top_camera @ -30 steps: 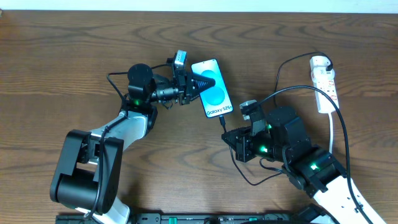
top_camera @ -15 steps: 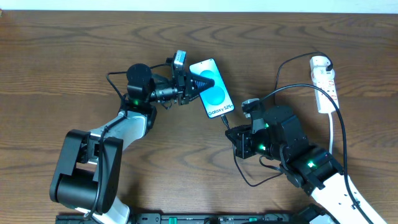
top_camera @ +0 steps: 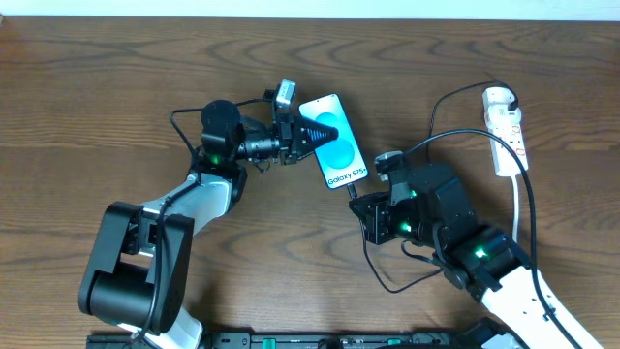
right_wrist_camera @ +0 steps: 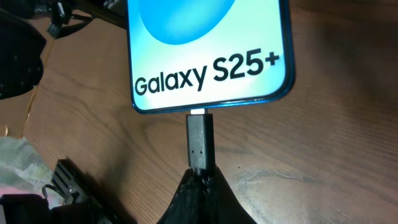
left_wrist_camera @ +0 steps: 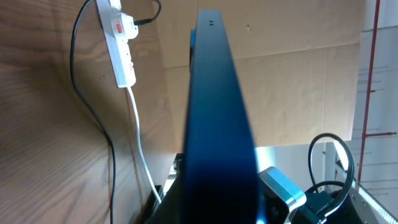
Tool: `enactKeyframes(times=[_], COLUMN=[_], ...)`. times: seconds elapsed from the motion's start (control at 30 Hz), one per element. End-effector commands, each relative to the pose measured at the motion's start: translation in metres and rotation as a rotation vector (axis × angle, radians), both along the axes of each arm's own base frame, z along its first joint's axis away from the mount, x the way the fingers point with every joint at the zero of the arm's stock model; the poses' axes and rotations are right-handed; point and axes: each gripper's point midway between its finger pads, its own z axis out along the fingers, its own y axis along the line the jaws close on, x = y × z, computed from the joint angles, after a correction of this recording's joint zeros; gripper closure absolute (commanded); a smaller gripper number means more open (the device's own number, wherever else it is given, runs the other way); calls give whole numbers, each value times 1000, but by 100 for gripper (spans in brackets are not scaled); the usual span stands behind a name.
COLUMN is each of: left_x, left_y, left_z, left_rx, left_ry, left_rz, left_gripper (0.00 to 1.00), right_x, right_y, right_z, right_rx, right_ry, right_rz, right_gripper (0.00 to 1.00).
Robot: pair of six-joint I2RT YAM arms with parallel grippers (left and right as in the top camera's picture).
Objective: Plug charger to phone and switch on socket
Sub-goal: 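Push the USB-C plug into the phone port with the right gripper, then open the right gripper and release the plugged-in cable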
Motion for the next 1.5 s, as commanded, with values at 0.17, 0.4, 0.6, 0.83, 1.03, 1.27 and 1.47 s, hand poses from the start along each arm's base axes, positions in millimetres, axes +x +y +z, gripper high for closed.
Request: enactKeyframes(times=[0.17,0.4,0.6,0.83,1.03,1.27,1.47], left_x=[-37,-42,-38,-34,-34,-20,11], left_y=[-15,-15,-14,-15,-15,-15,-12], left_z=[11,11,11,11,11,11,12], left_rx=[-10,-11,-9,2,7,32,44], left_ry=[-69,-95,-170,-530,-721,-659,-382], left_rz=[-201,-234,-209,-181,-177,-100,75], left_gripper=[92,93,93,93,93,93,93], right_x=[31,42,44,36,33,29,8], right_y=[12,12,5,-61,-88,-43,-7], right_z=[35,49,63,148,160,91,48], right_rx=[48,39,41,103,78,71,20], right_ry=[-213,-325,-381,-643,-686,-395,-244], right_rz=[-2,1,-5,-228,-336,-120,23], right_gripper=[99,99,73,38,32,37,29])
